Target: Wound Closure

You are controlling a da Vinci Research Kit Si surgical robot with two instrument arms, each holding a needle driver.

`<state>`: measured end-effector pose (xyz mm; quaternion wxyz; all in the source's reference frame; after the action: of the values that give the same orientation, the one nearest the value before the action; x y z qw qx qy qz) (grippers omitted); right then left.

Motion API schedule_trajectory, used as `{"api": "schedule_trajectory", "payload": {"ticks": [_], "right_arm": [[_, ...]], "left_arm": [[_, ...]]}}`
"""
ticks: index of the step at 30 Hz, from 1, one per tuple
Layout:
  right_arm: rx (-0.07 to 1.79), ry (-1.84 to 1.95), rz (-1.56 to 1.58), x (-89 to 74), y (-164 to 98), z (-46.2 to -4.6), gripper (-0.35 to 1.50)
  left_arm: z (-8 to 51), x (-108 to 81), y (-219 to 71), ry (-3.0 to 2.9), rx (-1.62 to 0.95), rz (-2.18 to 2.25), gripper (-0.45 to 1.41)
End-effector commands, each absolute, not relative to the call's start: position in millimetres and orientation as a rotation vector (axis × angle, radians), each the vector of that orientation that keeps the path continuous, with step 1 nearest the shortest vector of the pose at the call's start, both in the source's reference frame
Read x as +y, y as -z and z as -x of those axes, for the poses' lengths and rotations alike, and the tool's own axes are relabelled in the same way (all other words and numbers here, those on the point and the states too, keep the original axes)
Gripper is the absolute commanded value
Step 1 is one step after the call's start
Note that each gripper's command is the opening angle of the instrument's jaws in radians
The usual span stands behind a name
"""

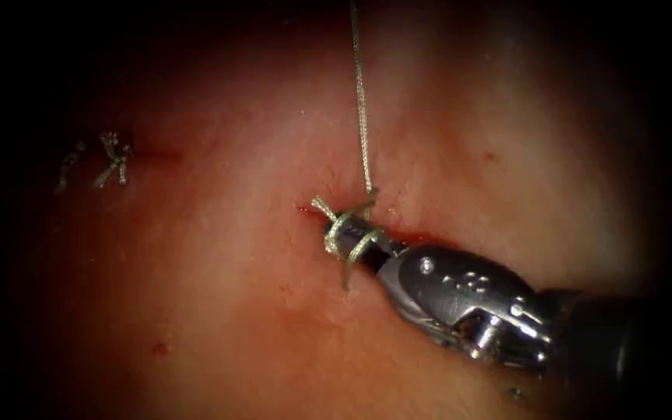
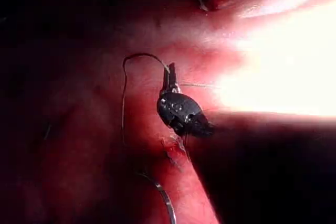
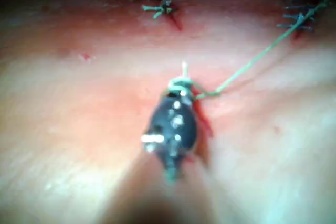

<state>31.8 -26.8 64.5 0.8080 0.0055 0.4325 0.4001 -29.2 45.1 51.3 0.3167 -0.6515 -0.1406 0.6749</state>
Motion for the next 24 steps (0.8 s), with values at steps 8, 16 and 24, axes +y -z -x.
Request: {"api": "schedule_trajectory", "payload": {"ticks": [8,16,24], "right_arm": [[0.911,-0.818,-0.027,-30.3,-64.2,-31.4,-0.35],[0.907,-0.784,-0.048,-33.6,-62.2,-31.1,-0.35],[0.921,-0.757,-0.075,-35.4,-61.0,-31.4,-0.35]], "left_arm": [[33.2,51.2,-53.4,-1.808,-0.342,1.713,-0.45],[35.8,55.3,-54.9,-1.834,-0.331,1.706,-0.45],[37.5,55.2,-55.9,-1.864,-0.327,1.718,-0.45]]}}
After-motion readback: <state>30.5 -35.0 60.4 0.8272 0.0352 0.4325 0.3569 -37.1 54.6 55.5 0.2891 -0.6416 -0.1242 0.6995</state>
